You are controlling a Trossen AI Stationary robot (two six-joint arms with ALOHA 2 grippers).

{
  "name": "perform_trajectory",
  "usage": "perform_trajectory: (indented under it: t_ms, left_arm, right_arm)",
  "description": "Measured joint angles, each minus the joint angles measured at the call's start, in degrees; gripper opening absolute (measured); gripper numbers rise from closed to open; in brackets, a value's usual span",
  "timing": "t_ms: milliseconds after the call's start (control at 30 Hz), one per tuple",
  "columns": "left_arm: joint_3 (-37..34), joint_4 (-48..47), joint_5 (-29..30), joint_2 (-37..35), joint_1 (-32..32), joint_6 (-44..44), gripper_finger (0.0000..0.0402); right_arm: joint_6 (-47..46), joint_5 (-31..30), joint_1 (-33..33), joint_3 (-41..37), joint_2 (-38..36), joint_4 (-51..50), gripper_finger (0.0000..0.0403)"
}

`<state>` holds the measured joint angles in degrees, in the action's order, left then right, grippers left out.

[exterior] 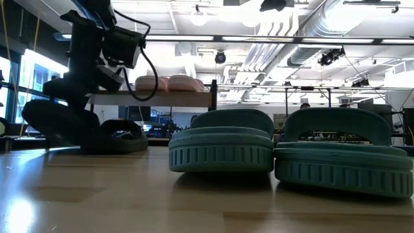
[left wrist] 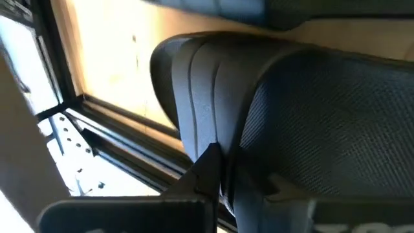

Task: Pick and place slides into the shelf
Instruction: Put the black slide under the shelf, then adjust the black slides under the shelf

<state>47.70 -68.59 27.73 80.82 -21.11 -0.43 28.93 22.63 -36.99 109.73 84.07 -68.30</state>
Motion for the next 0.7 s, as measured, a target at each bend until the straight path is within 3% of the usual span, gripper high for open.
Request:
perform_trajectory:
  t_ms: [467,700]
  left_arm:
    - [0.0,-0.9,-0.2,0.0,0.1,0.0,0.0133]
    - [3.5,-9.0,-4.5,0.0,0.1,-4.2,0.0173]
  right_arm:
    - [0.0,-0.2,0.0,0.0,0.0,-0.1,0.0096]
    - [0.3,-0.2,0.0,0.0,0.0,-0.1,0.0096]
